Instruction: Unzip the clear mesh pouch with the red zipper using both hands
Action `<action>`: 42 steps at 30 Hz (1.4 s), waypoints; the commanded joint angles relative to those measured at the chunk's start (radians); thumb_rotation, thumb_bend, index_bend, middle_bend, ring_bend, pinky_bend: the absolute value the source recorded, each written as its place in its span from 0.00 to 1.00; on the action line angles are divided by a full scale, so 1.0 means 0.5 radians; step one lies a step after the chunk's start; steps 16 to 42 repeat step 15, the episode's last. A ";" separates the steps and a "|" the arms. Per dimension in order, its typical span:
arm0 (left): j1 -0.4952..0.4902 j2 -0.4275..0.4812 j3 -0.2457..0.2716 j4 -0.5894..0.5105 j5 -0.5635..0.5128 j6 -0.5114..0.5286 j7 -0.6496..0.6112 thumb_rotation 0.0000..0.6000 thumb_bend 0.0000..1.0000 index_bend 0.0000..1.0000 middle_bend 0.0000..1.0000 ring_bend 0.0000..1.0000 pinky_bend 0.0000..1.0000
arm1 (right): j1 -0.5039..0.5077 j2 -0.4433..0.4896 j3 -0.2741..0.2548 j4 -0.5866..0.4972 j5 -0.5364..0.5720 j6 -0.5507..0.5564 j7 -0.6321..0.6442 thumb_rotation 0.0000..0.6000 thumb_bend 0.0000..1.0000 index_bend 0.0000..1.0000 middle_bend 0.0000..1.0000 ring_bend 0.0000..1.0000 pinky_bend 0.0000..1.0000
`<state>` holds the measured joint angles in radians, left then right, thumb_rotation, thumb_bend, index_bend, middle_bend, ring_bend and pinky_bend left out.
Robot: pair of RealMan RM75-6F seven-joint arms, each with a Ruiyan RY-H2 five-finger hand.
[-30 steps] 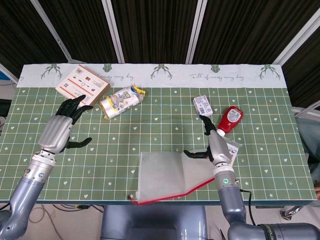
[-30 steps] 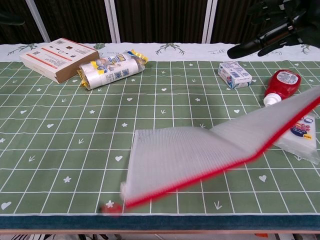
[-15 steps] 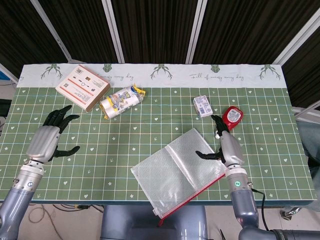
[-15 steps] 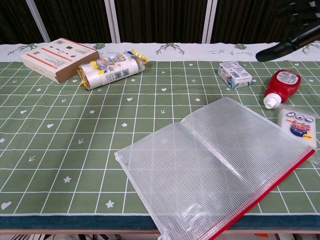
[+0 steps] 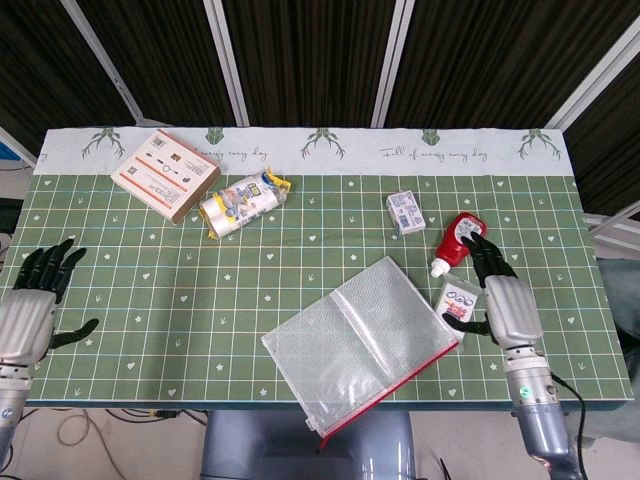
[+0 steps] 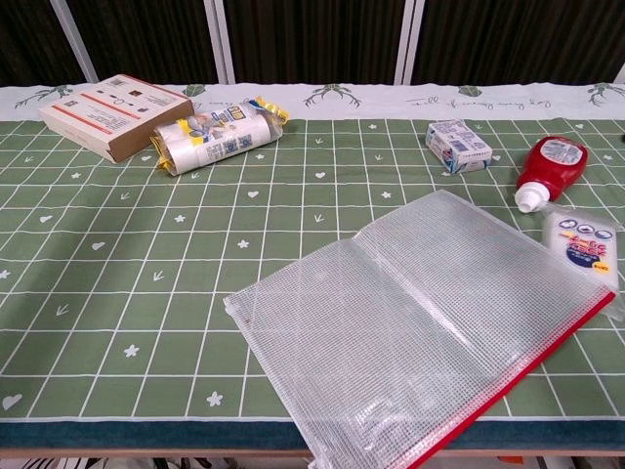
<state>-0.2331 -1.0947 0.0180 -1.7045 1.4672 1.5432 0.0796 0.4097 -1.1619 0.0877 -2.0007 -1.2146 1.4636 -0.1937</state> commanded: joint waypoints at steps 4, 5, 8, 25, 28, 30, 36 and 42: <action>0.165 -0.064 0.070 0.153 0.045 0.116 -0.109 1.00 0.10 0.00 0.00 0.00 0.00 | -0.270 0.113 -0.243 0.408 -0.424 0.179 0.270 1.00 0.16 0.00 0.00 0.00 0.21; 0.175 -0.060 0.070 0.160 0.042 0.122 -0.114 1.00 0.10 0.00 0.00 0.00 0.00 | -0.286 0.115 -0.252 0.433 -0.442 0.189 0.283 1.00 0.16 0.00 0.00 0.00 0.21; 0.205 -0.060 0.061 0.217 0.052 0.158 -0.102 1.00 0.10 0.00 0.00 0.00 0.00 | -0.347 0.104 -0.260 0.530 -0.490 0.257 0.329 1.00 0.16 0.00 0.00 0.00 0.21; 0.207 -0.099 0.030 0.278 -0.003 0.090 -0.084 1.00 0.10 0.00 0.00 0.00 0.00 | -0.437 0.025 -0.220 0.684 -0.484 0.347 0.438 1.00 0.16 0.00 0.00 0.00 0.21; 0.207 -0.099 0.030 0.278 -0.003 0.090 -0.084 1.00 0.10 0.00 0.00 0.00 0.00 | -0.437 0.025 -0.220 0.684 -0.484 0.347 0.438 1.00 0.16 0.00 0.00 0.00 0.21; 0.207 -0.099 0.030 0.278 -0.003 0.090 -0.084 1.00 0.10 0.00 0.00 0.00 0.00 | -0.437 0.025 -0.220 0.684 -0.484 0.347 0.438 1.00 0.16 0.00 0.00 0.00 0.21; 0.207 -0.099 0.030 0.278 -0.003 0.090 -0.084 1.00 0.10 0.00 0.00 0.00 0.00 | -0.437 0.025 -0.220 0.684 -0.484 0.347 0.438 1.00 0.16 0.00 0.00 0.00 0.21; 0.207 -0.099 0.030 0.278 -0.003 0.090 -0.084 1.00 0.10 0.00 0.00 0.00 0.00 | -0.437 0.025 -0.220 0.684 -0.484 0.347 0.438 1.00 0.16 0.00 0.00 0.00 0.21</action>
